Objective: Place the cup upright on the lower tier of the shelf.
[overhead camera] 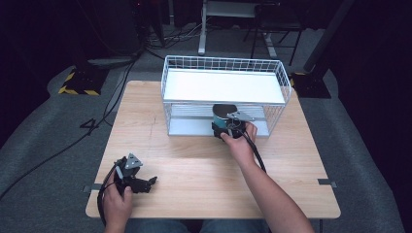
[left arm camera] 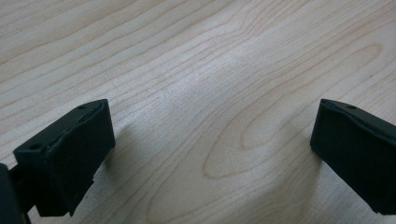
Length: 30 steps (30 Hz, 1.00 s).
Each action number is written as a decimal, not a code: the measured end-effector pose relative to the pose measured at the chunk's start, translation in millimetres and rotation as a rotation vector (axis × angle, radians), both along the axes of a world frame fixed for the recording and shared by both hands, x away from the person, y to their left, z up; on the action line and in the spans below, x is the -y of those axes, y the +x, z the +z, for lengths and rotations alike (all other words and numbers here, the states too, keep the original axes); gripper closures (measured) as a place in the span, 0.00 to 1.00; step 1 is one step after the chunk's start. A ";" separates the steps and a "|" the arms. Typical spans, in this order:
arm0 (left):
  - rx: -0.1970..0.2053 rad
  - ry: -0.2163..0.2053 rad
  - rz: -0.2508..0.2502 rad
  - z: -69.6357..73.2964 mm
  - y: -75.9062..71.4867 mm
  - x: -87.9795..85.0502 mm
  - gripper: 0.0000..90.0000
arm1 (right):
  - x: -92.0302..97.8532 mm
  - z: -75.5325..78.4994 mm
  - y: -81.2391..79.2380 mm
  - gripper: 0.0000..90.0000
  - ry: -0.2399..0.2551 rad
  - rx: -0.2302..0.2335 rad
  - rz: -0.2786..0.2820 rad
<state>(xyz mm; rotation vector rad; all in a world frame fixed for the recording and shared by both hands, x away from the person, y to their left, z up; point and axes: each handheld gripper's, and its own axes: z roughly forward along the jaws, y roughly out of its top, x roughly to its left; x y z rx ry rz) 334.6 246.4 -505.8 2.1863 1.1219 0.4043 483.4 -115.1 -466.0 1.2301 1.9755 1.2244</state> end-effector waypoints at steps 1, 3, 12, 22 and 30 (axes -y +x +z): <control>-0.001 0.000 0.000 0.0 0.0 0.0 0.00 | -0.4 -1.3 4.2 0.25 -0.002 0.004 -0.009; -0.001 0.000 0.001 0.0 -0.1 0.1 0.00 | -1.1 -2.1 8.3 0.25 -0.002 0.010 -0.015; 0.000 0.001 0.000 0.0 0.0 0.0 0.00 | -7.0 -6.4 22.3 0.25 -0.010 0.028 -0.039; 0.000 0.001 0.000 0.0 -0.1 0.1 0.00 | -11.2 -14.5 35.0 0.25 -0.016 0.032 -0.065; -0.001 0.000 0.003 0.0 0.2 0.6 0.00 | -12.0 -17.7 39.0 0.25 -0.017 0.018 -0.077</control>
